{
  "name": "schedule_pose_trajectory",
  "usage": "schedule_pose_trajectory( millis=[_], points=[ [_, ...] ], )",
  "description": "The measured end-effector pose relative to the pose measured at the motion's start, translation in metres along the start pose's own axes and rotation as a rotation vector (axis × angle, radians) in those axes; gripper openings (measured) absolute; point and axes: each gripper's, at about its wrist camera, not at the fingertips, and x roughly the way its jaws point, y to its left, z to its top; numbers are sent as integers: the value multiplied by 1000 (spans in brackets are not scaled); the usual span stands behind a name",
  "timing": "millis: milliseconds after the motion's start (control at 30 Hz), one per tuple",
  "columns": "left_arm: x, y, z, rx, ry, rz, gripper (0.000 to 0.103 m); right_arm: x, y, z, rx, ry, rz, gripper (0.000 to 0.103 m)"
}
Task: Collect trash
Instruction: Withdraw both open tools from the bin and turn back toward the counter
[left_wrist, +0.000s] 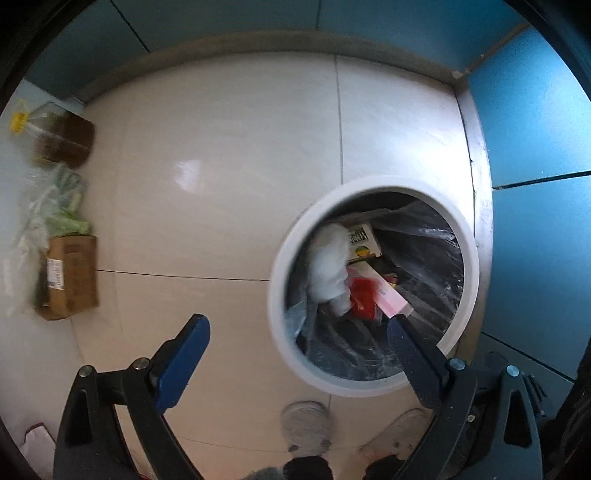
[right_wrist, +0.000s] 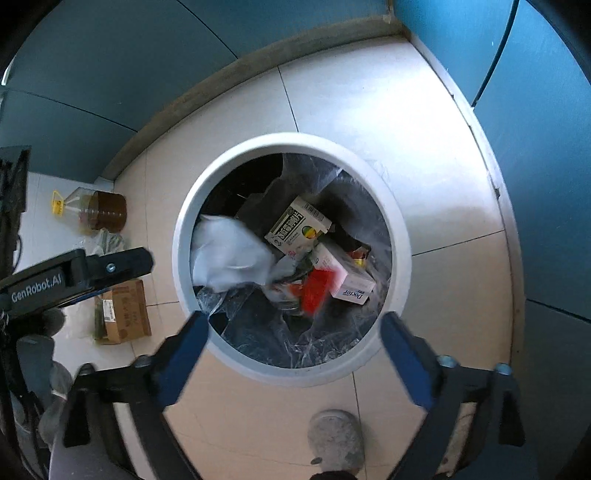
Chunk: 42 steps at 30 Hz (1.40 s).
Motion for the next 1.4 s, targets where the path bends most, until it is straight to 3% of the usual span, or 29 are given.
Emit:
schedule_pose_trajectory(
  millis=[233,400,567,833,1000,1200,1333,1400],
  points=[
    [-46,3,-21,-10,-84,83,98,-49,17,-9,-29,-40,-63,102],
    [-109,4,-48,4,-158,143,98,-98,31,-23,-46,-51,-100,102],
    [-186,3,-82,-11,-209,155,98,-174,46,-48,-63,-61,-136,102],
    [-306,-8,-146,-8,-264,182,98,-329,71,-87,-101,-127,-163,102],
    [-373,-23,-184,18,-301,191,98,-427,83,-116,-134,-188,-150,102],
    [-437,-40,-219,36,-341,186,98,-509,90,-149,-164,-232,-126,102],
    [-471,-61,-235,57,-372,246,98,-564,77,-166,-123,-269,-25,102],
    [-492,-79,-242,81,-415,235,98,-585,62,-171,-70,-284,27,102]
  ],
)
